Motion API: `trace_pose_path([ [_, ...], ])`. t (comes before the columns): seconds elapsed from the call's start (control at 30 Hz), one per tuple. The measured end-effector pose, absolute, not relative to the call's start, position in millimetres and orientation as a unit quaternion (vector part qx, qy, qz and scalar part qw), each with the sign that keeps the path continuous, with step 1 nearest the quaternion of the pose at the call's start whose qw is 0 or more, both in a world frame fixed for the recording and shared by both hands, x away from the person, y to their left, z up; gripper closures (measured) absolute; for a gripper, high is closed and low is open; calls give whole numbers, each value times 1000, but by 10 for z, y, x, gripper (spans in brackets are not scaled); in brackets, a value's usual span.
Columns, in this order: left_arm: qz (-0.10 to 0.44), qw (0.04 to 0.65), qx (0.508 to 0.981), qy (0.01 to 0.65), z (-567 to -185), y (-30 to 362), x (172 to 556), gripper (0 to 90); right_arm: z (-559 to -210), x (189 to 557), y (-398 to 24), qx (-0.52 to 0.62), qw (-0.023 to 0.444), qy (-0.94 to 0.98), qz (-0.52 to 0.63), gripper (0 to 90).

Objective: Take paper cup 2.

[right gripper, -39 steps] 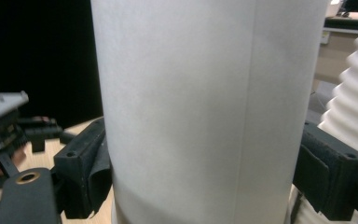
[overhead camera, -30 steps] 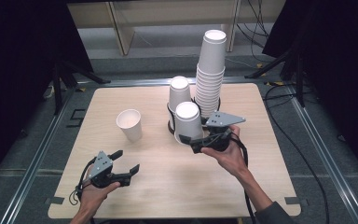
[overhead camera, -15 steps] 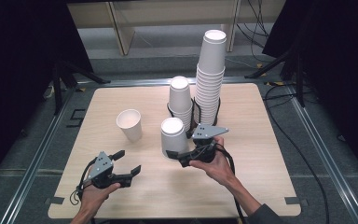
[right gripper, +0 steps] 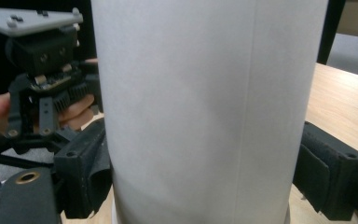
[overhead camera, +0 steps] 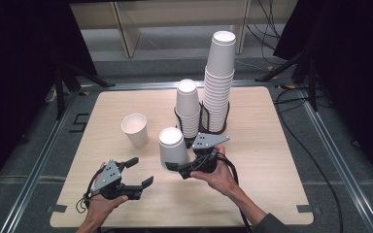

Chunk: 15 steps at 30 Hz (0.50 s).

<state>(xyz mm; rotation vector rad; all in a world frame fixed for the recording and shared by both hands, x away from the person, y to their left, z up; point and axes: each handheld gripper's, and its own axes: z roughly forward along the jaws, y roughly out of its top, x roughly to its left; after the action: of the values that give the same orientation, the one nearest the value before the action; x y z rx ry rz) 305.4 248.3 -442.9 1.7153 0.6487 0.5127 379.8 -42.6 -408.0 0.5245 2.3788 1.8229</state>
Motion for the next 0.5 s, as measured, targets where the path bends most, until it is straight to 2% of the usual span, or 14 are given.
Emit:
trace_pose_path([
  [0.23, 216, 608, 715, 271, -4375, 2496, 3071, 144, -4194, 3741, -346, 168, 37, 793, 585, 161],
  [0.33, 214, 596, 724, 274, -4390, 2491, 3066, 144, -4224, 3744, -316, 159, 41, 795, 584, 161],
  [0.4, 210, 596, 726, 271, -4408, 2461, 3068, 144, -4222, 3726, -292, 168, 20, 789, 591, 161],
  [0.5, 204, 590, 734, 269, -4417, 2422, 3053, 144, -4199, 3731, -276, 162, 28, 787, 595, 161],
])
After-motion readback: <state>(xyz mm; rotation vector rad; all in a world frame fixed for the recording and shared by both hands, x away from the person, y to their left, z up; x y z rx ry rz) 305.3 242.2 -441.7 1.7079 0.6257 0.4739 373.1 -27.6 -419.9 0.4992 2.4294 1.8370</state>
